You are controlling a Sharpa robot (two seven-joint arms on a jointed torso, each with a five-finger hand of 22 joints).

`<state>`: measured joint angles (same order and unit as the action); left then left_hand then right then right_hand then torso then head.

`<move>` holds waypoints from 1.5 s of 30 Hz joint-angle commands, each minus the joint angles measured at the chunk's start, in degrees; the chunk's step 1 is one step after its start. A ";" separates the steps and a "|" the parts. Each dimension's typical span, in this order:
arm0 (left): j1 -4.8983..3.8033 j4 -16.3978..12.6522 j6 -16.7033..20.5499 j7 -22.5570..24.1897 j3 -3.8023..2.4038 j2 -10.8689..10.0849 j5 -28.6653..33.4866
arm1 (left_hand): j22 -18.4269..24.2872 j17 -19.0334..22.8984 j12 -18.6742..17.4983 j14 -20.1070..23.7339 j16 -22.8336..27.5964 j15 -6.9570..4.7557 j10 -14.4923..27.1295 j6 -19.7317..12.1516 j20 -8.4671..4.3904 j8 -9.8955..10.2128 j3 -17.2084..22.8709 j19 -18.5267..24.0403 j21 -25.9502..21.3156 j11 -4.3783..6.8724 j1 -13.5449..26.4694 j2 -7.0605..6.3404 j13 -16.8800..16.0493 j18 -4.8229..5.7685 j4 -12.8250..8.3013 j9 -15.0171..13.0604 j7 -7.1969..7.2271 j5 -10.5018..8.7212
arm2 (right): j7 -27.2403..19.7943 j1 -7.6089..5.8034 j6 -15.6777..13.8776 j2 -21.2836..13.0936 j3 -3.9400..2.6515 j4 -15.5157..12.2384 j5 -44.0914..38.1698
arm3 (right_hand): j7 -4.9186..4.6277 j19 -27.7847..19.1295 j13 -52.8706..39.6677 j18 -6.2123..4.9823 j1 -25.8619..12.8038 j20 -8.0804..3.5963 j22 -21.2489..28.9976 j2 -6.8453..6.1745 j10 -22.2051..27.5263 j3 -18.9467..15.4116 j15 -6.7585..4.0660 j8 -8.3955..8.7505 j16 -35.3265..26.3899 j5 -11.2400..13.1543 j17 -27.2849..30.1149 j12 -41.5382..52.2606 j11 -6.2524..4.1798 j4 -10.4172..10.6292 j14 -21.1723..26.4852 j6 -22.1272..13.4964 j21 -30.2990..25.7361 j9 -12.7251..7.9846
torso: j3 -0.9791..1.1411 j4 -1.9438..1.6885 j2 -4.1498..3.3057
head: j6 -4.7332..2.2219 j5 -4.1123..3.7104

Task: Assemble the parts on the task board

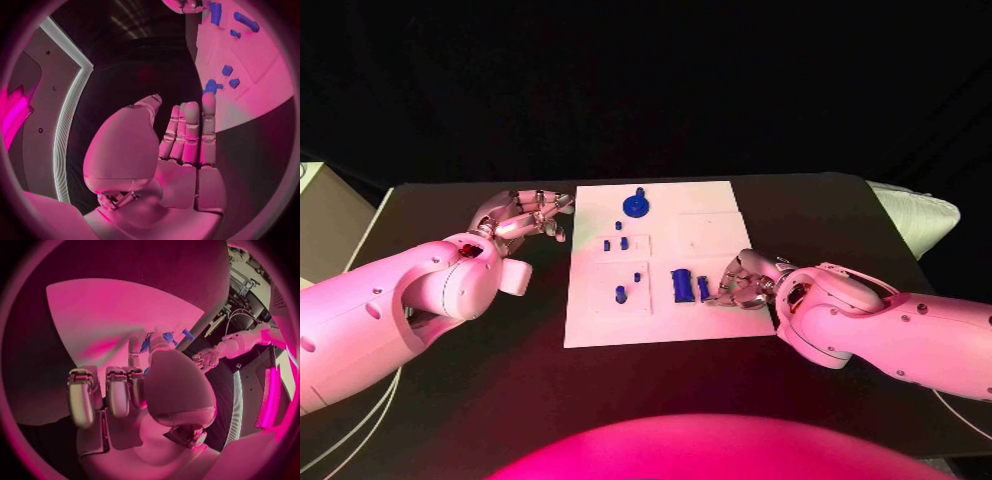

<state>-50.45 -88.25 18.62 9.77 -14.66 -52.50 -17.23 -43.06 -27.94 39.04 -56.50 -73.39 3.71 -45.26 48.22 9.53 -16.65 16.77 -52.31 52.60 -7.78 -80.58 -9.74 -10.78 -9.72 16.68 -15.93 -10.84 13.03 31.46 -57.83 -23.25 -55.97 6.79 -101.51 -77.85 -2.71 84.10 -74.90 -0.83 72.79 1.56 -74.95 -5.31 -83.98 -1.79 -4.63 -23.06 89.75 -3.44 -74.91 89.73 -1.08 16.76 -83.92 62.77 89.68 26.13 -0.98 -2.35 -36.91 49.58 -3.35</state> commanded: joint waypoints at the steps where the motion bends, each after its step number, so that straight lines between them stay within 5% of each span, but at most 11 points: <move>1: 0.04 -0.07 -0.87 0.32 -0.05 0.13 -0.13 | -0.10 0.09 0.24 0.17 -0.36 0.24 0.35 -0.33 0.03 -0.20 -0.34 -0.49 0.37 0.12 0.01 0.37 0.06 -0.80 -0.01 0.06 -0.10 0.32 | 0.76 0.08 -0.49 0.61 -0.01 0.54 -1.41 | -0.06 5.90 -15.10 0.83 -0.28 -0.35 -15.05 1.35 -6.02 0.46 -0.25 -0.08 0.25 -0.17 -15.09 0.27 -0.29 -0.02 -6.08 -0.28 0.32 -0.13 | -0.02 -0.12 0.02 | -0.04 -0.14; 10: 0.06 -0.06 -0.86 0.30 -0.05 0.07 -0.13 | -0.12 0.11 0.33 0.18 -0.39 0.24 0.46 -0.40 0.03 -0.24 -0.38 -0.47 0.39 0.12 -0.05 0.53 0.08 -0.80 -0.07 0.11 -0.10 0.33 | 0.88 0.11 -0.31 1.31 -0.02 1.42 -1.22 | -0.03 5.90 -15.10 0.83 -0.31 -0.36 -15.05 1.51 -6.02 0.22 -0.27 -0.06 0.25 -1.12 -15.09 0.27 -0.30 -0.07 -6.08 -0.28 0.32 -0.23 | -0.03 -0.04 0.05 | 0.20 0.12; 23: 0.08 0.01 -0.95 0.24 -0.05 0.12 -0.14 | -0.13 0.11 0.34 0.19 -0.39 0.24 0.48 -0.40 0.03 -0.25 -0.38 -0.47 0.39 0.12 -0.07 0.54 0.08 -0.81 -0.08 0.12 -0.09 0.34 | -0.48 0.12 3.71 1.11 -0.02 1.19 0.83 | -0.02 5.90 -15.10 0.83 3.24 -0.38 -15.05 -1.42 -6.02 0.02 -0.29 0.02 0.25 -1.87 -15.09 0.27 -0.33 -0.20 -6.08 -0.30 0.32 -0.56 | 0.02 0.03 0.09 | 0.24 0.17; 35: 0.15 0.05 -0.94 0.42 -0.05 0.19 -0.15 | -0.14 0.12 0.37 0.19 -0.40 0.24 0.53 -0.40 0.04 -0.28 -0.40 -0.46 0.39 0.13 -0.15 0.56 0.09 -0.81 -0.12 0.14 -0.09 0.34 | -3.84 0.13 -0.97 -0.16 -0.07 -0.02 2.51 | -0.30 5.90 -15.10 0.83 2.76 -0.29 -15.05 -3.30 -6.02 -0.15 -0.13 0.13 0.25 -2.00 -15.09 0.27 -0.10 0.10 -6.08 -0.33 0.32 -0.78 | -0.05 0.18 0.07 | -0.12 0.13; 39: 0.16 0.09 -0.88 0.95 -0.05 0.29 0.14 | -0.14 0.12 0.37 0.19 -0.40 0.24 0.53 -0.40 0.04 -0.28 -0.40 -0.46 0.39 0.13 -0.15 0.56 0.09 -0.81 -0.12 0.14 -0.09 0.34 | -8.94 0.09 -4.94 -0.87 -0.19 0.24 6.72 | -0.81 5.90 -15.01 0.83 2.30 -0.06 -15.05 -3.14 -5.93 0.29 0.19 0.93 0.18 -4.07 -14.95 0.03 0.32 0.06 -6.05 -1.66 0.32 -1.19 | -0.10 0.23 0.21 | -0.50 0.02; 45: 0.21 1.06 -1.25 3.82 -0.05 0.98 2.68 | 0.19 0.62 0.93 1.54 0.67 0.35 0.42 -0.81 0.16 -0.34 -0.94 0.43 -0.41 0.04 -0.33 0.36 0.11 -0.76 -0.10 0.40 -0.21 0.31 | -26.67 -0.90 -10.39 -0.60 -0.39 4.56 23.34 | -1.71 3.95 -12.97 -0.80 6.17 0.58 -12.72 -1.50 -3.65 2.43 0.84 2.31 -1.73 -7.47 -11.20 -5.29 1.11 -0.42 -5.11 -3.86 -8.15 -1.84 | -0.31 0.56 0.83 | -1.61 0.08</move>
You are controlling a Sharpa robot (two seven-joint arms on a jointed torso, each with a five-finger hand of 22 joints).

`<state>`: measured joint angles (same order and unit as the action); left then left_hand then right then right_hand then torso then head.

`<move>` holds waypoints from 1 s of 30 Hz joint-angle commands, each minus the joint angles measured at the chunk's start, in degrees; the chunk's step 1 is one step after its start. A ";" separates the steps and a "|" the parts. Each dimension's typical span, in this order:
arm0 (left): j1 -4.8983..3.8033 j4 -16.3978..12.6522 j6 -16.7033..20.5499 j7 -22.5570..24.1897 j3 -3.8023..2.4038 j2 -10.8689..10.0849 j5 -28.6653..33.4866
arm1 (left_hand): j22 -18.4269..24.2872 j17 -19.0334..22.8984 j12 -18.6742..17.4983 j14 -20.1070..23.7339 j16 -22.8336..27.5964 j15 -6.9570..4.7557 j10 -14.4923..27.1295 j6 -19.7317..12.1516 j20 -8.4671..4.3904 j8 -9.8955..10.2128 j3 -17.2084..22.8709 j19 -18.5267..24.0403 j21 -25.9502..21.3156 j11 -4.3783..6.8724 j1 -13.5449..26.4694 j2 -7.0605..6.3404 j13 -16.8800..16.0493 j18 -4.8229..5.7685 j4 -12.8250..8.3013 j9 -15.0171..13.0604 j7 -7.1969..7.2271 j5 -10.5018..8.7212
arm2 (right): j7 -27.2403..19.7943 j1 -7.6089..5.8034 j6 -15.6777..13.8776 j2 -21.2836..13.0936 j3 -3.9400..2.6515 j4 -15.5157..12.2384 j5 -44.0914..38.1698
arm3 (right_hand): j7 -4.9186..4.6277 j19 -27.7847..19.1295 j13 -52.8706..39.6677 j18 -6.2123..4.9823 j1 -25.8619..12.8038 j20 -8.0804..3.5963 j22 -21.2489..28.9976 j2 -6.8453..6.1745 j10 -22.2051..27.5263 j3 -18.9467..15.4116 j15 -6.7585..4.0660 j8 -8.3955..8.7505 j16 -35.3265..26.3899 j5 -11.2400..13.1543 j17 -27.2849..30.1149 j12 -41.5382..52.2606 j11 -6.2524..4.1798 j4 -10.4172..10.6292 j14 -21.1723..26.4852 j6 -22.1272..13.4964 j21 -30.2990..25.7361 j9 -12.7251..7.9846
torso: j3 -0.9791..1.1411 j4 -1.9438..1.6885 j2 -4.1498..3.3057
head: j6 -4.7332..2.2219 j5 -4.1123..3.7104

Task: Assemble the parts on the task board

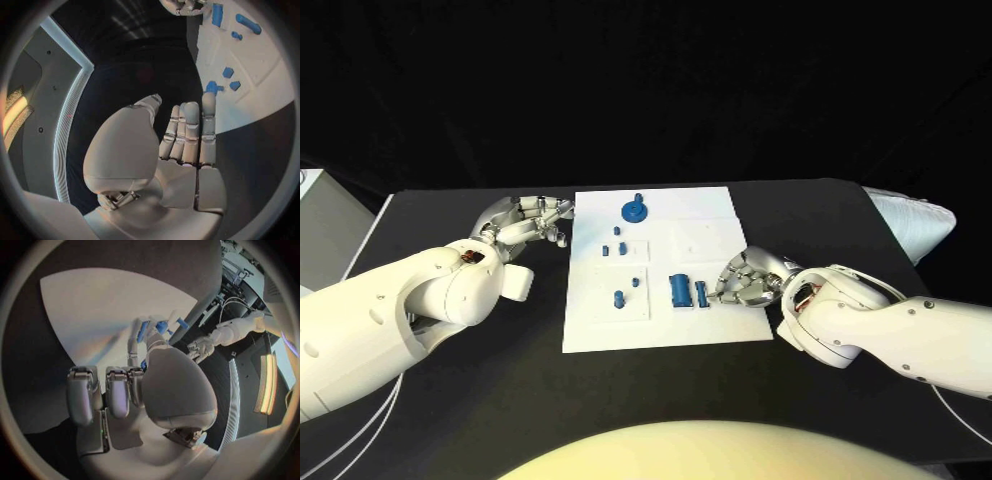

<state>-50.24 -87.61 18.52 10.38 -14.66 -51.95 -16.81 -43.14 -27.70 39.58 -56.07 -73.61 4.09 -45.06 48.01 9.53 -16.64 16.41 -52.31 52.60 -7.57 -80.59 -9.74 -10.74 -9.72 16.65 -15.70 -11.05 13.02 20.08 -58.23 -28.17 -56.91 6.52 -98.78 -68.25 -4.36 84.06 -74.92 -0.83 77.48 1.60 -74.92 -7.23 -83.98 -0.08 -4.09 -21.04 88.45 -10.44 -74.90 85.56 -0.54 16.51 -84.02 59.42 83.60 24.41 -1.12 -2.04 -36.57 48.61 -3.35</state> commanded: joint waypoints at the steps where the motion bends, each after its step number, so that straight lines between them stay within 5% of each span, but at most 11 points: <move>1: 0.01 0.73 -1.18 3.75 -0.05 0.61 2.73 | 0.36 0.48 0.47 1.36 1.14 0.00 0.21 -0.63 0.19 -0.37 -0.65 0.60 -0.60 -0.17 -0.35 0.41 0.09 -0.76 -0.06 0.21 -0.01 0.32 | -17.83 -0.76 -5.66 0.64 -0.13 2.86 16.82 | -0.28 2.80 -11.73 -1.68 2.66 0.62 -11.38 0.64 -2.19 1.33 0.42 0.55 -1.76 -0.44 -8.89 -4.25 0.76 -0.32 -4.34 -0.94 -6.86 -0.23 | -0.24 0.33 0.66 | -0.84 0.14; 9: 0.02 5.28 -0.67 9.77 -0.07 3.48 7.68 | 6.80 7.01 -2.11 8.01 14.77 0.92 -2.14 -0.60 1.39 -1.30 -0.79 5.06 -11.50 -0.43 -2.15 0.99 2.99 -0.72 -0.15 1.42 -0.05 0.45 | -35.33 -2.74 -0.65 6.45 -0.55 16.75 40.02 | -2.24 -11.20 15.49 -9.66 7.22 2.42 13.96 0.06 19.82 7.23 2.26 2.39 -32.29 -1.04 24.39 -52.76 2.86 0.04 8.01 -5.16 -65.03 -1.27 | -0.57 1.16 2.44 | -2.94 1.42; 14: -0.02 8.67 -0.43 12.55 -0.12 5.33 9.09 | 14.33 13.61 -12.51 8.36 32.13 2.13 -7.24 0.74 3.31 -1.84 1.20 7.28 -23.13 -1.03 -3.23 0.69 7.13 -0.70 -0.12 2.29 0.67 0.39 | -40.44 -3.24 1.90 10.76 -1.18 24.63 46.98 | -4.00 -15.06 35.40 -9.57 8.10 4.69 25.65 -1.69 19.67 15.38 4.32 4.32 -52.72 1.33 35.34 -68.25 4.65 0.11 16.02 -5.74 -75.95 -3.06 | -0.38 1.57 3.13 | -4.37 1.98; 16: -0.04 10.08 -0.13 13.24 -0.16 6.16 9.26 | 18.26 15.63 -19.37 8.51 40.12 3.27 -9.51 0.75 4.70 0.19 0.57 8.30 -28.84 -1.93 -1.04 0.37 7.17 -0.63 0.38 3.34 1.45 -0.23 | -41.86 -3.33 2.62 12.24 -1.40 27.20 48.85 | -5.30 -19.99 44.96 -9.37 7.98 6.82 31.64 -2.98 20.98 20.17 6.86 5.86 -61.80 1.73 39.89 -75.23 6.41 -0.24 21.06 -6.11 -80.01 -3.94 | -0.34 1.67 3.35 | -4.88 2.18; 24: -0.08 14.12 1.47 14.32 -0.22 8.71 9.47 | 27.44 18.75 -33.61 10.11 56.03 5.97 -9.92 1.41 6.85 4.46 -3.80 8.86 -41.02 -3.97 -2.91 1.32 7.14 -0.36 -0.39 5.54 3.05 -1.12 | -44.77 -3.46 4.75 15.88 -1.79 33.18 53.54 | -6.54 -26.11 61.00 -9.74 4.78 10.45 47.64 -4.76 20.91 26.62 9.79 9.34 -74.89 2.21 48.70 -81.49 8.58 -2.51 23.92 -7.08 -80.08 -5.56 | 0.07 1.94 4.21 | -6.10 2.74; 25: -0.02 13.80 0.60 11.56 -0.15 8.38 8.24 | 43.14 27.70 -39.58 56.07 73.61 -4.09 45.06 -48.01 -9.53 16.64 -16.41 52.31 -52.60 7.57 22.41 9.74 10.74 9.72 -16.65 15.70 11.05 -13.02 | -40.33 -3.45 1.55 15.63 -1.77 32.75 48.81 | 4.36 -43.36 74.92 0.83 -19.45 -1.60 74.92 7.23 39.78 0.08 4.09 21.04 -88.45 10.44 74.90 -85.56 0.54 -16.51 41.95 -59.42 -83.60 -24.41 | -0.13 1.75 3.80 | -5.69 2.55; 26: -0.05 13.76 0.66 11.58 -0.12 8.38 8.26 | 43.14 27.70 -39.58 56.07 73.61 -4.09 45.06 -48.01 -9.53 16.64 -16.41 52.31 -52.60 7.57 22.46 9.74 10.74 9.72 -16.65 15.70 11.05 -13.02 | -40.36 -3.45 1.51 15.62 -1.78 32.69 48.86 | 4.36 -43.63 74.92 0.83 -20.16 -1.60 74.92 7.23 40.06 0.08 4.09 21.04 -88.45 10.44 74.90 -85.56 0.54 -16.51 42.06 -59.42 -83.60 -24.41 | -0.12 1.75 3.80 | -5.71 2.55; 27: -0.16 13.57 0.95 11.67 0.06 8.36 8.36 | 43.14 27.70 -39.58 56.07 73.61 -4.09 45.06 -48.01 -9.53 16.64 -16.41 52.31 -52.60 7.57 25.06 9.74 10.74 9.72 -16.65 15.70 11.05 -13.02 | -40.48 -3.43 1.29 15.58 -1.84 32.40 49.10 | 4.36 -84.06 74.92 0.83 -23.06 -1.60 74.92 7.23 42.19 0.08 4.09 21.04 -88.45 10.44 74.90 -85.56 0.54 -16.51 84.02 -59.42 -83.60 -24.41 | -0.10 1.76 3.83 | -5.86 2.57; 28: -0.30 13.35 1.29 11.78 0.26 8.35 8.48 | 43.14 27.70 -39.58 56.07 73.61 -4.09 45.06 -48.01 -9.53 16.64 -16.41 52.31 -52.60 7.57 27.02 9.74 10.74 9.72 -16.65 15.70 11.05 -13.02 | -40.61 -3.41 1.04 15.53 -1.90 32.06 49.37 | 4.36 -84.06 74.92 0.83 -25.12 -1.60 74.92 7.23 43.71 0.08 4.09 21.04 -88.45 10.44 74.90 -85.56 0.54 -16.51 84.02 -59.42 -83.60 -24.41 | -0.08 1.76 3.86 | -6.03 2.58; 29: -0.47 13.06 1.73 11.92 0.52 8.33 8.63 | 43.14 27.70 -39.58 56.07 73.61 -4.09 45.06 -48.01 -9.53 16.64 -16.41 52.31 -52.60 7.57 28.97 9.74 10.74 9.72 -16.65 15.70 11.05 -13.02 | -40.79 -3.38 0.72 15.47 -1.99 31.62 49.73 | 4.36 -84.06 74.92 0.83 -27.04 -1.60 74.92 7.23 83.98 0.08 4.09 21.04 -88.45 10.44 74.90 -85.56 0.54 -16.51 84.02 -59.42 -83.60 -24.41 | -0.04 1.77 3.90 | -6.25 2.60; 30: -0.69 12.71 2.29 12.09 0.85 8.30 8.82 | 43.14 27.70 -39.58 56.07 73.61 -4.09 45.06 -48.01 -9.53 16.64 -16.41 52.31 -52.60 7.57 30.99 9.74 10.74 9.72 -16.65 15.70 11.05 -13.02 | -41.01 -3.35 0.31 15.39 -2.10 31.06 50.18 | 4.36 -84.06 74.92 0.83 -28.88 -1.60 74.92 7.23 83.98 0.08 4.09 21.04 -88.45 10.44 74.90 -85.56 0.54 -16.51 84.02 -59.42 -83.60 -24.41 | 0.00 1.78 3.95 | -6.53 2.63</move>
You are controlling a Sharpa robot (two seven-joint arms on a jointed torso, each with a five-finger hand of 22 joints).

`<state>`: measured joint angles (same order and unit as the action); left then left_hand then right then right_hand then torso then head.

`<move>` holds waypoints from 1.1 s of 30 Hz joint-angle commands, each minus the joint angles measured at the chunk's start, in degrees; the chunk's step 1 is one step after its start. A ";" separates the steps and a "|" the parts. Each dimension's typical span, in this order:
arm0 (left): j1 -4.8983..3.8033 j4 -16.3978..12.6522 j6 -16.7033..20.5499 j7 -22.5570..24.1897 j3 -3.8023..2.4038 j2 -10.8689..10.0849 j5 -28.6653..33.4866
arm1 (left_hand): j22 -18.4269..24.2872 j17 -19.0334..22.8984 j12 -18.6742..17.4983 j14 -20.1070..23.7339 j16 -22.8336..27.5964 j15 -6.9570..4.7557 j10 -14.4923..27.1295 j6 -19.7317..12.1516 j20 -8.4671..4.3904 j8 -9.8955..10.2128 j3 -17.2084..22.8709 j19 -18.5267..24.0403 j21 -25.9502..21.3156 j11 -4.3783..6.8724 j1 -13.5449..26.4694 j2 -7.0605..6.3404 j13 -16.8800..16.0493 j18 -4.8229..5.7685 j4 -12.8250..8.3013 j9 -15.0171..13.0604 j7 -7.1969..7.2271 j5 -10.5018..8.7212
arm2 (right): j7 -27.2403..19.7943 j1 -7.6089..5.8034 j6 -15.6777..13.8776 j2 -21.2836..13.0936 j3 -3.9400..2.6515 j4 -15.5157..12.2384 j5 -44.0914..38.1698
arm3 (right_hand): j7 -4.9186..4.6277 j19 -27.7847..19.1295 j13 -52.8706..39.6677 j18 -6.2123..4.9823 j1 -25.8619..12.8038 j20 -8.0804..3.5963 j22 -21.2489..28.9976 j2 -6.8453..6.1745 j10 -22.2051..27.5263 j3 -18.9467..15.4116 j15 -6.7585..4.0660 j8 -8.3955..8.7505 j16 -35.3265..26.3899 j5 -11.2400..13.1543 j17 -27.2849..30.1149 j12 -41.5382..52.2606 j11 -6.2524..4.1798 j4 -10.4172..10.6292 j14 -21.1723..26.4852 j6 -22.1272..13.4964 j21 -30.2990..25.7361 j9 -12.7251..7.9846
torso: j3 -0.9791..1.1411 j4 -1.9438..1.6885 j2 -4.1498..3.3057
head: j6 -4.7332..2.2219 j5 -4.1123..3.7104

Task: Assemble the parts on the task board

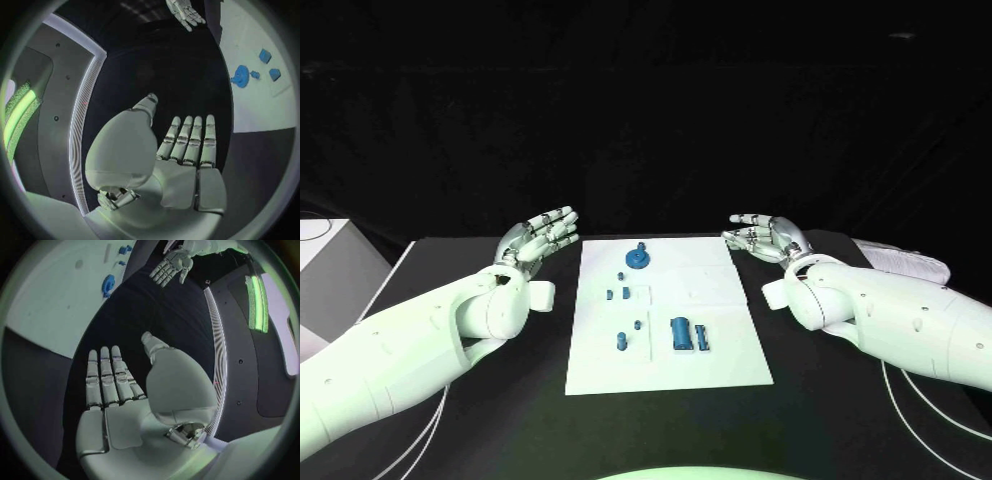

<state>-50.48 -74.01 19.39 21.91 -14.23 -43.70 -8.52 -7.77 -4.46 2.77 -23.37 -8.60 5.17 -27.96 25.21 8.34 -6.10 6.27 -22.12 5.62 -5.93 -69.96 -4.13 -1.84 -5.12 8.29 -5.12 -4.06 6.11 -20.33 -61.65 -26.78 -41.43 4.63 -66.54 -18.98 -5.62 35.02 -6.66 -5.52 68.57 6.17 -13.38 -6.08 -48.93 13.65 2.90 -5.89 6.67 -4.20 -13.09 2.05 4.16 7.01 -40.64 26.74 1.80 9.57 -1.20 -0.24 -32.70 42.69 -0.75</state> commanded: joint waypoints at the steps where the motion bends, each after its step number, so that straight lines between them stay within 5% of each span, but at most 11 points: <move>1: -0.71 -1.31 2.07 0.77 0.81 0.02 0.75 | 7.77 4.46 -2.77 23.37 8.60 -5.17 27.96 -25.21 -8.34 6.10 -6.27 22.12 -5.62 5.93 22.20 4.13 1.84 5.12 -8.29 5.12 4.06 -6.11 | -0.86 0.12 -1.56 -0.19 -0.35 -1.83 1.45 | 5.62 -35.02 6.66 5.52 -21.76 -6.17 13.38 6.08 48.93 -13.65 -2.90 5.89 -6.67 4.20 13.09 -2.05 -4.16 -7.01 40.64 -26.74 -1.80 -9.57 | 0.13 -0.01 0.14 | -0.94 0.06; 4: -1.97 -3.36 5.24 1.76 2.68 -0.12 1.84 | 7.77 4.46 -2.77 23.37 8.60 -5.17 27.96 -25.21 -8.34 6.10 -6.27 22.12 -5.62 5.93 27.82 4.13 1.84 5.12 -8.29 5.12 4.06 -6.11 | -2.13 0.32 -3.88 -0.64 -0.98 -5.01 4.03 | 5.62 -35.02 6.66 5.52 -27.35 -6.17 13.38 6.08 48.93 -13.65 -2.90 5.89 -6.67 4.20 13.09 -2.05 -4.16 -7.01 40.64 -26.74 -1.80 -9.57 | 0.36 0.04 0.44 | -2.53 0.21; 5: -2.43 -4.11 6.41 2.13 3.37 -0.17 2.24 | 7.77 4.46 -2.77 23.37 8.60 -5.17 27.96 -25.21 -8.34 6.10 -6.27 22.12 -5.62 5.93 29.47 4.13 1.84 5.12 -8.29 5.12 4.06 -6.11 | -2.59 0.39 -4.73 -0.81 -1.21 -6.17 4.97 | 5.62 -35.02 6.66 5.52 -68.57 -6.17 13.38 6.08 48.93 -13.65 -2.90 5.89 -6.67 4.20 13.09 -2.05 -4.16 -7.01 40.64 -26.74 -1.80 -9.57 | 0.44 0.06 0.55 | -3.11 0.26; 6: -2.93 -4.93 7.68 2.53 4.13 -0.23 2.68 | 7.77 4.46 -2.77 23.37 8.60 -5.17 27.96 -25.21 -8.34 6.10 -6.27 22.12 -5.62 5.93 69.96 4.13 1.84 5.12 -8.29 5.12 4.06 -6.11 | -3.10 0.47 -5.66 -0.99 -1.46 -7.44 6.00 | 5.62 -35.02 6.66 5.52 -68.57 -6.17 13.38 6.08 48.93 -13.65 -2.90 5.89 -6.67 4.20 13.09 -2.05 -4.16 -7.01 40.64 -26.74 -1.80 -9.57 | 0.53 0.08 0.66 | -3.74 0.32; 9: -4.71 -7.84 12.17 3.94 6.79 -0.43 4.22 | 7.77 4.46 -2.77 23.37 8.60 -5.17 27.96 -25.21 -8.34 6.10 -6.27 22.12 -5.62 5.93 69.96 4.13 1.84 5.12 -8.29 5.12 4.06 -6.11 | -4.89 0.76 -8.94 -1.63 -2.35 -11.93 9.65 | 5.62 -35.02 6.66 5.52 -68.57 -6.17 13.38 6.08 48.93 -13.65 -2.90 5.89 -6.67 4.20 13.09 -2.05 -4.16 -7.01 40.64 -26.74 -1.80 -9.57 | 0.81 0.15 1.02 | -5.63 0.50; 11: -6.26 -10.36 16.08 5.17 9.11 -0.61 5.56 | 7.77 4.46 -2.77 23.37 8.60 -5.17 27.96 -25.21 -8.34 6.10 -6.27 22.12 -5.62 5.93 69.96 4.13 1.84 5.12 -8.29 5.12 4.06 -6.11 | -6.37 1.00 -11.66 -2.16 -3.09 -15.65 12.67 | 5.62 -35.02 6.66 5.52 -68.57 -6.17 13.38 6.08 48.93 -13.65 -2.90 5.89 -6.67 4.20 13.09 -2.05 -4.16 -7.01 40.64 -26.74 -1.80 -9.57 | 0.98 0.19 1.24 | -6.84 0.61; 17: -8.88 -14.64 22.70 7.25 13.03 -0.90 7.83 | 7.77 4.46 -2.77 23.37 8.60 -5.17 27.96 -25.21 -8.34 6.10 -6.27 22.12 -5.62 5.93 69.96 4.13 1.84 5.12 -8.29 5.12 4.06 -6.11 | -8.82 1.39 -16.17 -3.04 -4.31 -21.81 17.68 | 5.62 -35.02 6.66 5.52 -68.57 -6.17 13.38 6.08 48.93 -13.65 -2.90 5.89 -6.67 4.20 13.09 -2.05 -4.16 -7.01 40.64 -26.74 -1.80 -9.57 | 1.19 0.24 1.51 | -8.29 0.75; 22: -9.67 -15.93 24.71 7.87 14.22 -0.99 8.52 | 7.77 4.46 -2.77 23.37 8.60 -5.17 27.96 -25.21 -8.34 6.10 -6.27 22.12 -5.62 5.93 69.96 4.13 1.84 5.12 -8.29 5.12 4.06 -6.11 | -9.47 1.49 -17.34 -3.26 -4.63 -23.42 18.98 | 5.62 -35.02 6.66 5.52 -68.57 -6.17 13.38 6.08 48.93 -13.65 -2.90 5.89 -6.67 4.20 13.09 -2.05 -4.16 -7.01 40.64 -26.74 -1.80 -9.57 | 1.20 0.24 1.51 | -8.31 0.75; 33: -9.68 -15.94 24.72 7.88 14.23 -0.99 8.52 | 7.77 4.46 -2.77 23.37 8.60 -5.17 27.96 -25.21 -8.34 6.10 -6.27 22.12 -5.62 5.93 69.96 4.13 1.84 5.12 -8.29 5.12 4.06 -6.11 | -9.47 1.49 -17.34 -3.26 -4.63 -23.42 18.98 | 5.62 -35.02 6.66 5.52 -68.57 -6.17 13.38 6.08 48.93 -13.65 -2.90 5.89 -6.67 4.20 13.09 -2.05 -4.16 -7.01 40.64 -26.74 -1.80 -9.57 | 1.20 0.24 1.51 | -8.31 0.75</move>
<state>-60.06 -89.78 42.89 28.24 0.03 -44.74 -0.47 -0.05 -0.05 0.37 -0.21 -0.38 0.01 -0.21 0.31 0.01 -0.19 0.01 -0.20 0.20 -0.01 -0.36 0.04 -0.05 -1.19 0.38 -0.05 0.00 0.20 -28.21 -60.18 -43.46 -44.69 0.03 -89.84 -0.54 0.19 0.27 -0.05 -0.80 0.30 0.02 -0.05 0.00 -0.30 0.32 -0.02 -0.19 0.20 -0.30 -0.05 0.22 0.00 -0.07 -0.28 0.39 0.27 0.05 -0.01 0.00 -31.19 34.38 -0.01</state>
